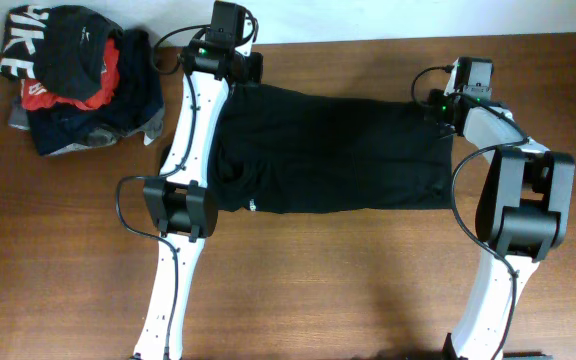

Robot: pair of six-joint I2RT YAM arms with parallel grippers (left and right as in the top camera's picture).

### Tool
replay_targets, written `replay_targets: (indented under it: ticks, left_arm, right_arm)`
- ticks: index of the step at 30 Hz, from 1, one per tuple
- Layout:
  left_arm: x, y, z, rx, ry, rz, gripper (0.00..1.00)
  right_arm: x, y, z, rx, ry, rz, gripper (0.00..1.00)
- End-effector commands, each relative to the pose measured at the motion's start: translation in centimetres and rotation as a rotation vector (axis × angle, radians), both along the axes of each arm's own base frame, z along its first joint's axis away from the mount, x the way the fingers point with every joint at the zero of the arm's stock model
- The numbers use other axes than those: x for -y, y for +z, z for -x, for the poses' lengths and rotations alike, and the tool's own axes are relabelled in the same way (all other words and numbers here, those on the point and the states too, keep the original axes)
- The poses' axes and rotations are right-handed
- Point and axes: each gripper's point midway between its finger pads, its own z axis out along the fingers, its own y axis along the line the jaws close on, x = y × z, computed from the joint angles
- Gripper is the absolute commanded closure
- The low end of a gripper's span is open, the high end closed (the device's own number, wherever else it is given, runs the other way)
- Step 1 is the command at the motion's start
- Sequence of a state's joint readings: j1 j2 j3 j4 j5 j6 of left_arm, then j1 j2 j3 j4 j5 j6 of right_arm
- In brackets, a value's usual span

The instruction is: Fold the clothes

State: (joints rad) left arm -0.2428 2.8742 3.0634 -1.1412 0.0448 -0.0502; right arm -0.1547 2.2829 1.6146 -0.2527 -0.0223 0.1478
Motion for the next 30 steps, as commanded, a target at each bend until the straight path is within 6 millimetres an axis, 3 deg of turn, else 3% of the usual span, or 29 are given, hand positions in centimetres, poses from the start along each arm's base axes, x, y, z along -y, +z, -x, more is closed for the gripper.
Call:
replay_targets:
  ticks: [1,3,9,13,17,20,23,30]
  left_arm:
    - [-0.1,2.4,-0.2,0.043,0.010,0.007,0.99]
    - [-0.4,2.4,-0.3,0.049,0.019,-0.002,0.99]
    - [-1.7,3.4,-0.7,0.069,0.048,-0.014,0.99]
    - [-2.8,5.9,-0.8,0.108,0.051,-0.015,0.99]
    - [-3.0,8.4,0.0,0.133,0.005,-0.047,0.99]
    - [-2.9,8.6,1.1,0.101,-0.007,-0.059,0.99]
    - [-3.0,7.6,2.5,0.032,-0.012,-0.073,1.00]
    - [-3.7,5.2,6.5,-0.155,-0.023,-0.114,0.99]
  right_arm:
    - [0.4,-0.4,-0.2,-0.004,-0.010,0.005,0.91]
    - [0.4,-0.4,-0.2,-0.006,-0.011,0.005,0.96]
    - [0.5,1.4,-0.3,-0.040,0.007,0.014,0.96]
    - [0.9,4.5,-0.6,-0.069,0.002,0.008,0.96]
    - [0.5,9.1,0.1,-0.122,0.031,-0.004,0.96]
    - [0.0,11.6,1.6,-0.183,0.037,-0.025,0.96]
    - [-0.4,12.7,4.0,-0.269,0.037,-0.041,0.96]
    - [-1.6,11.5,9.5,-0.498,0.034,-0.096,0.96]
